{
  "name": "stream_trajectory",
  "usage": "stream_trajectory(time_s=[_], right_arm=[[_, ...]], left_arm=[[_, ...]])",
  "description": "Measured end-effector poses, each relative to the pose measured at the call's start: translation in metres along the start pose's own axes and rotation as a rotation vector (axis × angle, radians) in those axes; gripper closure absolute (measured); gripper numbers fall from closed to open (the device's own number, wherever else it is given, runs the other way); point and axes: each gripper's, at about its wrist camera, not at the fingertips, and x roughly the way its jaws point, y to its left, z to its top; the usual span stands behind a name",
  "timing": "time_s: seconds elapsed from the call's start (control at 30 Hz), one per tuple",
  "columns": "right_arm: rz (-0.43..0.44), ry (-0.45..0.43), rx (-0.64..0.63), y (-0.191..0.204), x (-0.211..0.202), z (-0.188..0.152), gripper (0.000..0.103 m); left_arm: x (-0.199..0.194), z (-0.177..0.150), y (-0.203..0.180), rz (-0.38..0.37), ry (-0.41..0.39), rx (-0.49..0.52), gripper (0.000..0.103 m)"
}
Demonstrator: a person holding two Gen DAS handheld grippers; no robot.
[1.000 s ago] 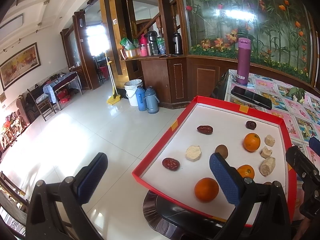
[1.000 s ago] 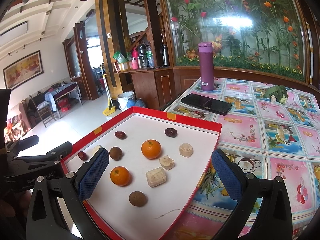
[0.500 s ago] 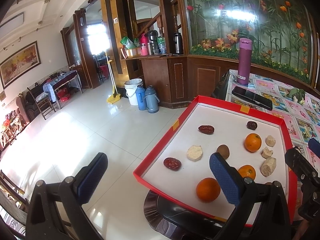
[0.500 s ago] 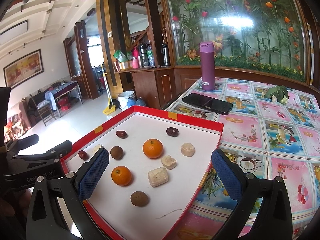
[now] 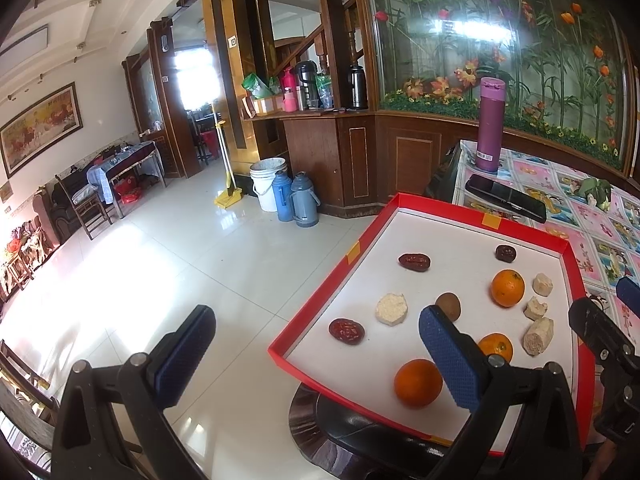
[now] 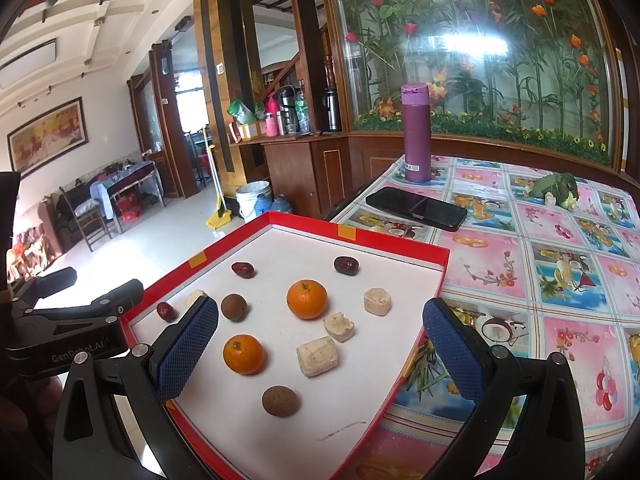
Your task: Organize fruits
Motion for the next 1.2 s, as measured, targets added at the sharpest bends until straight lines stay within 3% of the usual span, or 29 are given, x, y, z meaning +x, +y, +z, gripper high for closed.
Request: stream_trajectory(time_s=[1.2], right_arm=[[-0.001, 0.007, -0.005, 0.0050, 0.0053, 0.0025, 0.000]], left_arm=[[0.0026, 0.0066, 0.0094, 0.000, 0.008, -0.022, 0.000]])
